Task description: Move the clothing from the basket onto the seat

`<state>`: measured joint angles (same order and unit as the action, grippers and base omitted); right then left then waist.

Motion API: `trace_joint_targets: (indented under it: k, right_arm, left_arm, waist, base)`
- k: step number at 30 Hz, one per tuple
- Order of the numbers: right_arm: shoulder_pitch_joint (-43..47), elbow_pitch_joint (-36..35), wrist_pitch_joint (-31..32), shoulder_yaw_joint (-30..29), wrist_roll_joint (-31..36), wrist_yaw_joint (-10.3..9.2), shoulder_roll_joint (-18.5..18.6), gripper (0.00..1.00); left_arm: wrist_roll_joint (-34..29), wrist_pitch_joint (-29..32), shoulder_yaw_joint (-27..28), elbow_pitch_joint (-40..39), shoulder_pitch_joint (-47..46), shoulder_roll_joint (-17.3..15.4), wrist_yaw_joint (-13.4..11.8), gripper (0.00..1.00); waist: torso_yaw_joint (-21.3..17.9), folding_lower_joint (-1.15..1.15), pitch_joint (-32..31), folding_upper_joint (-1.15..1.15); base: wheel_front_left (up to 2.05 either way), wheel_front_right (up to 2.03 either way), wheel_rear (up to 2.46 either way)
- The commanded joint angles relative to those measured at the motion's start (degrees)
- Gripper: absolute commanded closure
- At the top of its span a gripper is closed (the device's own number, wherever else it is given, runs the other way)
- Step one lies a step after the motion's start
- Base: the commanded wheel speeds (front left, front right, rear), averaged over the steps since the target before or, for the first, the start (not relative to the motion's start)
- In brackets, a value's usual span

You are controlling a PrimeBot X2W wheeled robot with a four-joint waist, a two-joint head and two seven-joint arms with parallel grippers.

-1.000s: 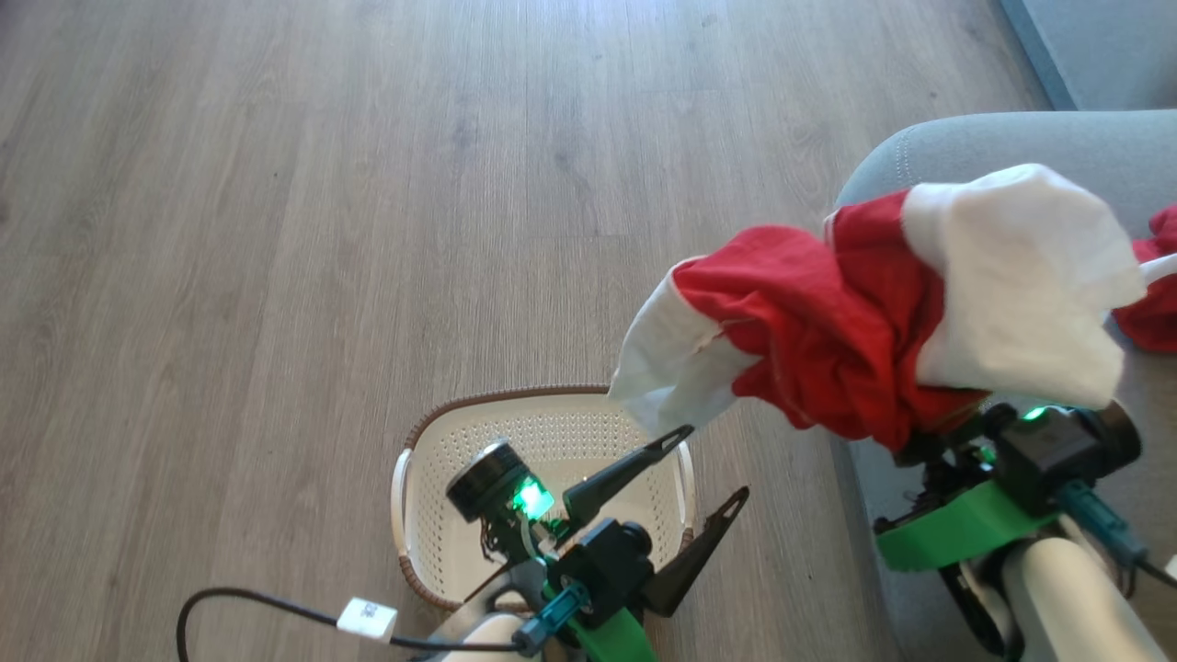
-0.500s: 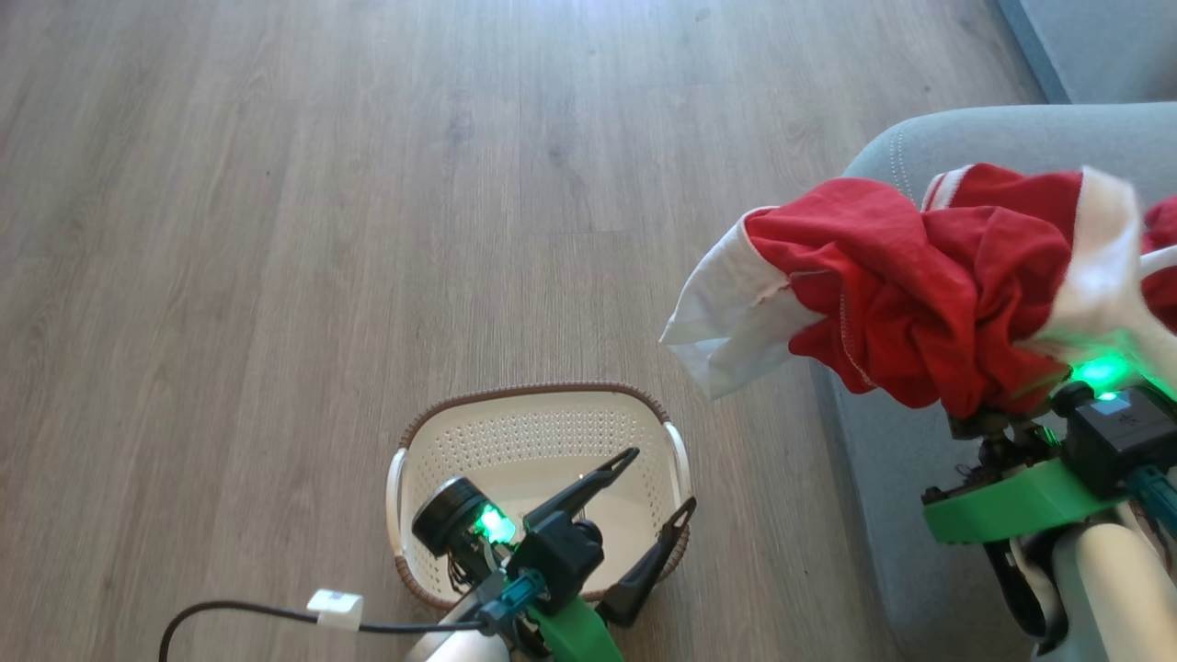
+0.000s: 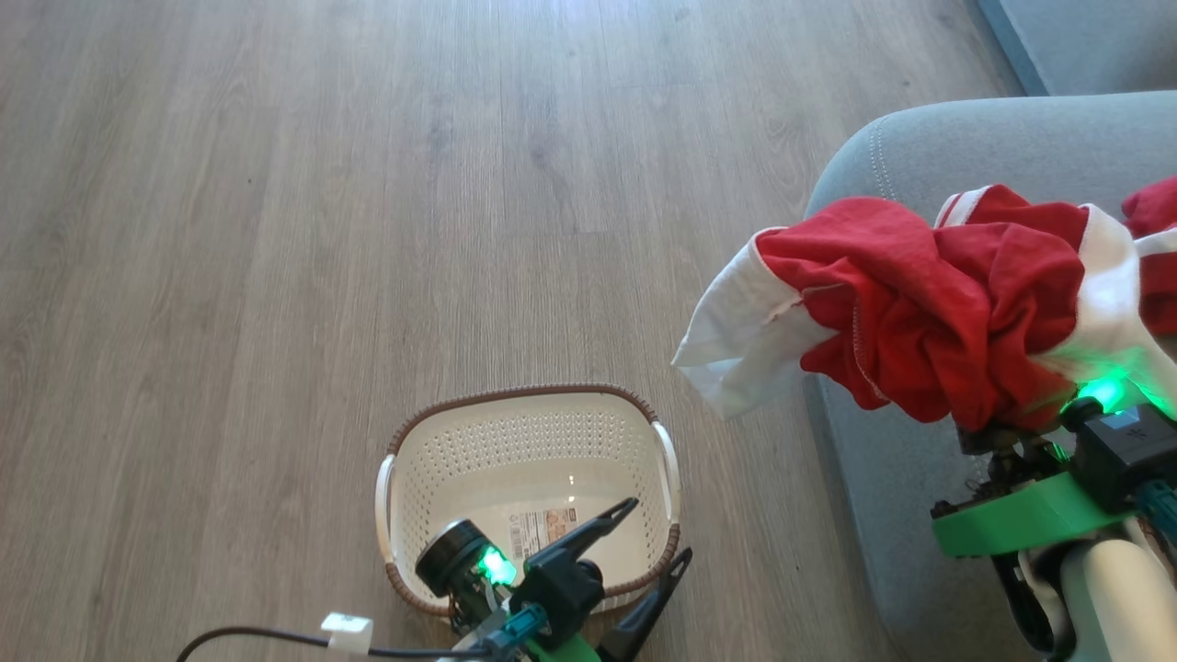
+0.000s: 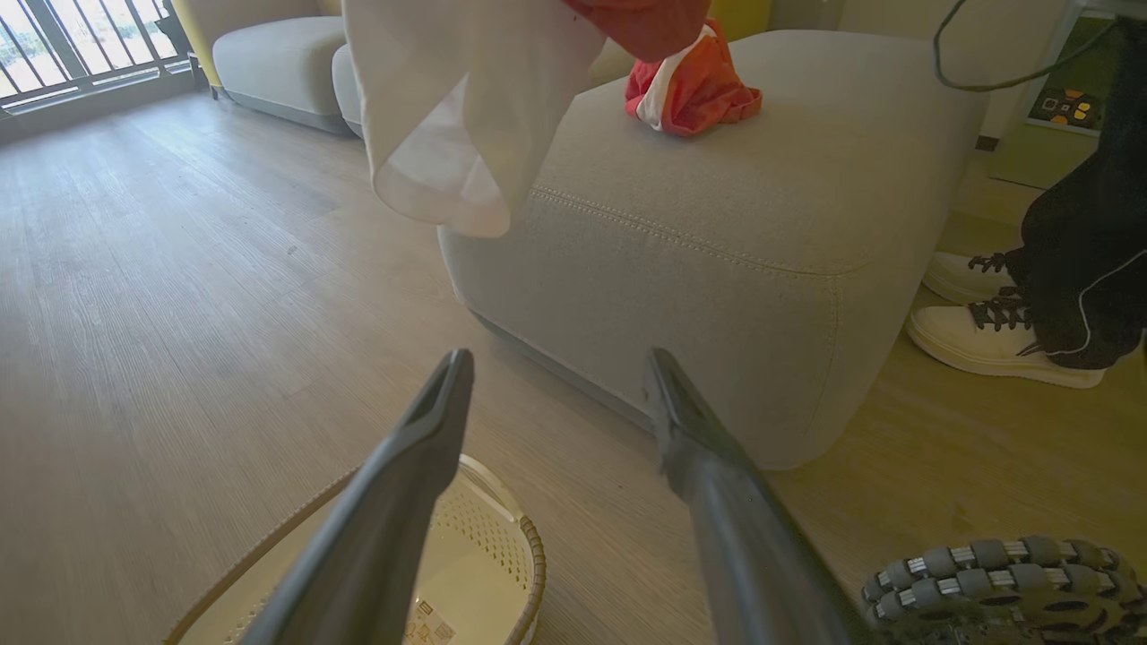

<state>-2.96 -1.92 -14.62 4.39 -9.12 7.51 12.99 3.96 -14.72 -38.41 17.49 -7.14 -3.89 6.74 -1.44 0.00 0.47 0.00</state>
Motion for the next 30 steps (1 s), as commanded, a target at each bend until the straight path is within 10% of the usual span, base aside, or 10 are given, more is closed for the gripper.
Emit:
trace_joint_targets:
  k: [1, 17, 30]
  right_arm:
    - [-1.3, -2.1, -0.4, 0.7, -0.1, -0.02, 0.6, 1.00]
    - [-1.4, -1.9, -0.4, -0.3, 0.2, -0.02, 1.0, 1.00]
    - [-1.9, -1.7, -0.4, -1.4, 0.3, -0.02, 1.3, 1.00]
  left_arm:
    - [-0.3, -0.3, 2.4, -1.7, -1.6, 0.7, 0.1, 0.00]
    - [-0.9, -0.3, 3.7, -2.3, -1.5, 0.9, 0.5, 0.00]
    - [-0.9, -0.3, 2.9, -2.9, -2.3, 1.0, 0.5, 0.00]
  waist:
    - [-0.1, 0.00, 0.0, 0.00]
    - [-3.3, 0.00, 0.6, 0.00]
    - [-17.3, 0.00, 2.3, 0.00]
  base:
    - [0.00, 0.00, 0.00]
    - [0.00, 0.00, 0.00]
    - [0.00, 0.00, 0.00]
